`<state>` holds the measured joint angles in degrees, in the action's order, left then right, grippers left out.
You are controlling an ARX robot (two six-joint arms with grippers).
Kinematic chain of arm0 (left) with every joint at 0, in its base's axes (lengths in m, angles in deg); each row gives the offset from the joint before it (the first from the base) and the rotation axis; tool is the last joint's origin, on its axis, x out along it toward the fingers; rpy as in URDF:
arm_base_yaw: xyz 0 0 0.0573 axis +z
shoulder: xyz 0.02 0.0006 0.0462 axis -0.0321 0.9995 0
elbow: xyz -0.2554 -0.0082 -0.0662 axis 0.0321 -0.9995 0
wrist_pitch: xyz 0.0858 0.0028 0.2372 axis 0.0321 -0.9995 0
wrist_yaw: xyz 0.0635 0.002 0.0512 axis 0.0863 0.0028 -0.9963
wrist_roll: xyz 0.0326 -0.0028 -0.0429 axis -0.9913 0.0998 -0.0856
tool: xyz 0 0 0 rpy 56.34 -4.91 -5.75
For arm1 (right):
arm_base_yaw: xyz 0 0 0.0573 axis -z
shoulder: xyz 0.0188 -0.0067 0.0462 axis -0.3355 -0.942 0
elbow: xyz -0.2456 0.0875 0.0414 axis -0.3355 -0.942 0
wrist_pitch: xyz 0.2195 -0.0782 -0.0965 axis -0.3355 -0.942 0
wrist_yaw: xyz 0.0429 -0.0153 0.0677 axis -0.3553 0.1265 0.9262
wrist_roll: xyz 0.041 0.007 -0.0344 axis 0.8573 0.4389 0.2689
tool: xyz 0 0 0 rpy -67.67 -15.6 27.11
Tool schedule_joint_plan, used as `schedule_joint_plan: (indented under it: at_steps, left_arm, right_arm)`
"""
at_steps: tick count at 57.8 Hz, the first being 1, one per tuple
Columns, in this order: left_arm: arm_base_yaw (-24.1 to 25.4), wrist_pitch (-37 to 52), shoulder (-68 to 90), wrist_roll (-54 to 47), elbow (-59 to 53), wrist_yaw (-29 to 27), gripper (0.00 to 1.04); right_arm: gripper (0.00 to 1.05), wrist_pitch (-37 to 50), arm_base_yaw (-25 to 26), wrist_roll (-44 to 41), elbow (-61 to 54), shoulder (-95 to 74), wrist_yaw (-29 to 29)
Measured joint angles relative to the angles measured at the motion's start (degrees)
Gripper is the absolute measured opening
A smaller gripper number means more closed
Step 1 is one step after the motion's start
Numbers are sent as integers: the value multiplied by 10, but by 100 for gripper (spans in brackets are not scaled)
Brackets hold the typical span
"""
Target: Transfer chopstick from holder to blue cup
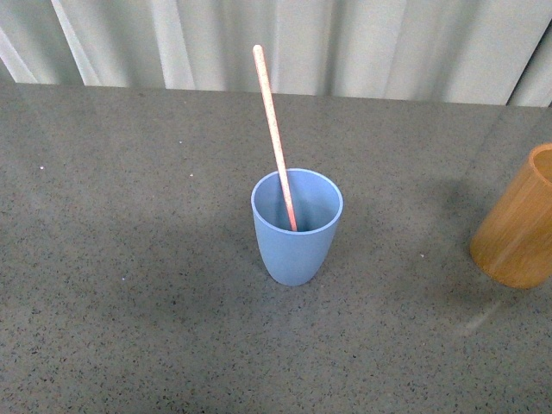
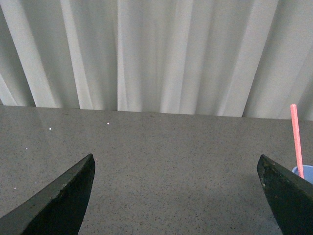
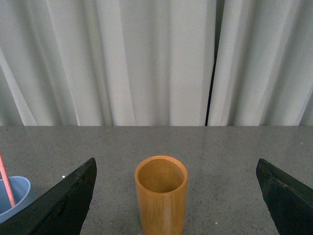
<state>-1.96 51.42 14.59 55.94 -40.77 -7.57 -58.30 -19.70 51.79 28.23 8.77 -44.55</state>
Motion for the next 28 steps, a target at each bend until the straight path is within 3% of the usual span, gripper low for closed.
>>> schedule_joint_plan:
  at_steps: [28]
  left_arm:
    - [0,0,0,0,0,0,98]
  right_arm:
    - [95,0,0,0,0,0,0]
